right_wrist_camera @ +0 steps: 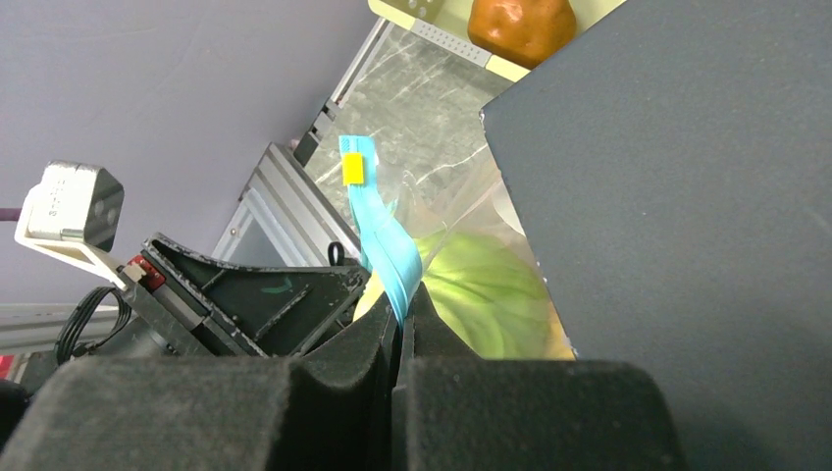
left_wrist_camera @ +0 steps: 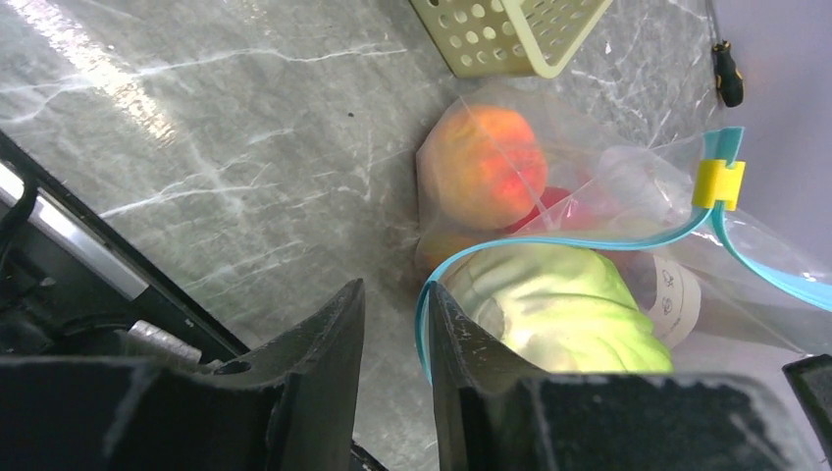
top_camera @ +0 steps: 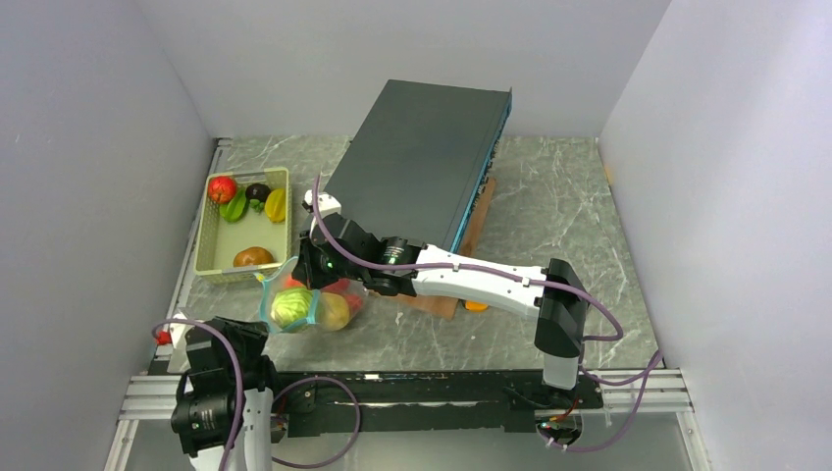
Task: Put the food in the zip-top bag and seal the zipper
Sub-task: Adjust the zipper food storage bag at the center of the board.
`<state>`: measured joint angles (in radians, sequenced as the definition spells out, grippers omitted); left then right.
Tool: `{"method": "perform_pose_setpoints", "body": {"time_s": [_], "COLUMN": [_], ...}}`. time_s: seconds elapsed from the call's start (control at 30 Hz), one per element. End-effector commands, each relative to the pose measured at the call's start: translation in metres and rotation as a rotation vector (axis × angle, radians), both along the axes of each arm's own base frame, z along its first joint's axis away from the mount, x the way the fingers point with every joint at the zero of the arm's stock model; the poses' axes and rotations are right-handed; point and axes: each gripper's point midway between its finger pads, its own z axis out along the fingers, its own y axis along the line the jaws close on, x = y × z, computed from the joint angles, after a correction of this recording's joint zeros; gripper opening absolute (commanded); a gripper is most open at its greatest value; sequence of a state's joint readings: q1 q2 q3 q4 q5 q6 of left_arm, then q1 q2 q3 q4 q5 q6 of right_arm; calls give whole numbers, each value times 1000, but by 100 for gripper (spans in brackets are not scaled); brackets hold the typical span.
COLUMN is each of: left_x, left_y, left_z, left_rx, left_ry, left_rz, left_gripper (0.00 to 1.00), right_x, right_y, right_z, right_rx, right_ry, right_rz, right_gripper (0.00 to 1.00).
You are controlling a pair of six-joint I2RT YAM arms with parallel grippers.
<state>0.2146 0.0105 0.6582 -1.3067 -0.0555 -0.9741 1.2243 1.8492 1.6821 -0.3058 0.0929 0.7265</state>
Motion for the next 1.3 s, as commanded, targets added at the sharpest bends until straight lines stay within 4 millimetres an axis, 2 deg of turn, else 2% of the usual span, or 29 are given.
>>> {"method": "perform_pose_setpoints", "body": {"time_s": [0.0,0.13,0.23,0.33,0.4,0.47,0.6,0.67,0.77,0.8,0.87,0.93,1.13,1.2,1.27], "left_x": [17,25,30,34,36,36,25,14,17,20,26,29,40,39,38], "left_y": [-1,-4,-7,-10,-10,-7,-4,-5,-27,-39,-51,-48,-45,-49,-55], "left_z": [9,14,14,10,7,12,63,100,131,134,124,110,88,87,101], "left_rx": [-29,-38,-55,-82,-90,-73,59,121,104,74,21,11,23,7,4], "left_ry": [-68,-113,-130,-129,-125,-139,-224,-279,-337,-341,-298,-236,-220,-196,-236], "left_rz": [5,-13,-25,-35,-31,-20,-73,-99,-236,-301,-383,-373,-380,-410,-442], "left_gripper": [36,45,44,33,14,1,0,0,0,0,0,0,0,0,0], "right_x": [13,14,13,13,13,13,16,19,16,15,11,11,20,20,20], "right_y": [-5,-5,-5,-3,-3,-3,-12,-20,-29,-31,-34,-36,-34,-35,-39], "right_z": [38,35,36,35,34,33,29,28,38,43,50,53,10,9,17], "right_rx": [96,90,92,90,90,86,48,18,-19,-28,-38,-28,-140,-159,-152], "right_ry": [-24,-21,-20,-17,-16,-16,-58,-103,-187,-219,-269,-284,-281,-285,-297], "right_rz": [-37,-37,-37,-33,-32,-32,-47,-65,-69,-74,-76,-85,-104,-101,-103], "right_gripper": [0,0,0,0,0,0,0,0,0,0,0,0,0,0,0]}}
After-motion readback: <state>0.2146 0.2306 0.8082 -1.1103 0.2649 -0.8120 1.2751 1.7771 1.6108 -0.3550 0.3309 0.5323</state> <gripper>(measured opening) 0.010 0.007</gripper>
